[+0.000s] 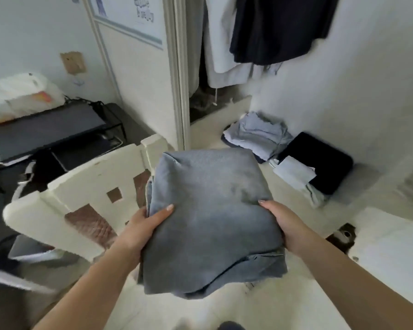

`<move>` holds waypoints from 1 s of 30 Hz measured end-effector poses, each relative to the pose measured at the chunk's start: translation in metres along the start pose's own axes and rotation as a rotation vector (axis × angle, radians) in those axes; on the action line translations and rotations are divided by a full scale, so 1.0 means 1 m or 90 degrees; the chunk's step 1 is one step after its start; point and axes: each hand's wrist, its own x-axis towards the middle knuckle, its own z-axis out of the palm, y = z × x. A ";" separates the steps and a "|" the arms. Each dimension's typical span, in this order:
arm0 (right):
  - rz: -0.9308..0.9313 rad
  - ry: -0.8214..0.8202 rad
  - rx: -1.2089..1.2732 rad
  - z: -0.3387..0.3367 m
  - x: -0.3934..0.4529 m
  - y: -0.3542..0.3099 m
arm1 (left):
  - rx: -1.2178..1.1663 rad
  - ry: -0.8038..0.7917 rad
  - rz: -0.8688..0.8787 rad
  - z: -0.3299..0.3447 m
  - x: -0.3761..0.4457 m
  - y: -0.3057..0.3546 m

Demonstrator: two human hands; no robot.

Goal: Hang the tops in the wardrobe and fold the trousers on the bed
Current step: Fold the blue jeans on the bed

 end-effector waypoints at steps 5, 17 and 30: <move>-0.035 0.183 0.012 -0.028 0.032 -0.001 | 0.151 -0.082 0.008 0.043 0.093 0.020; 0.006 0.489 0.025 -0.078 0.157 -0.020 | 0.552 -0.204 0.092 0.205 0.276 0.066; 0.099 0.759 0.068 -0.158 0.222 -0.064 | 0.543 -0.425 0.126 0.355 0.398 0.083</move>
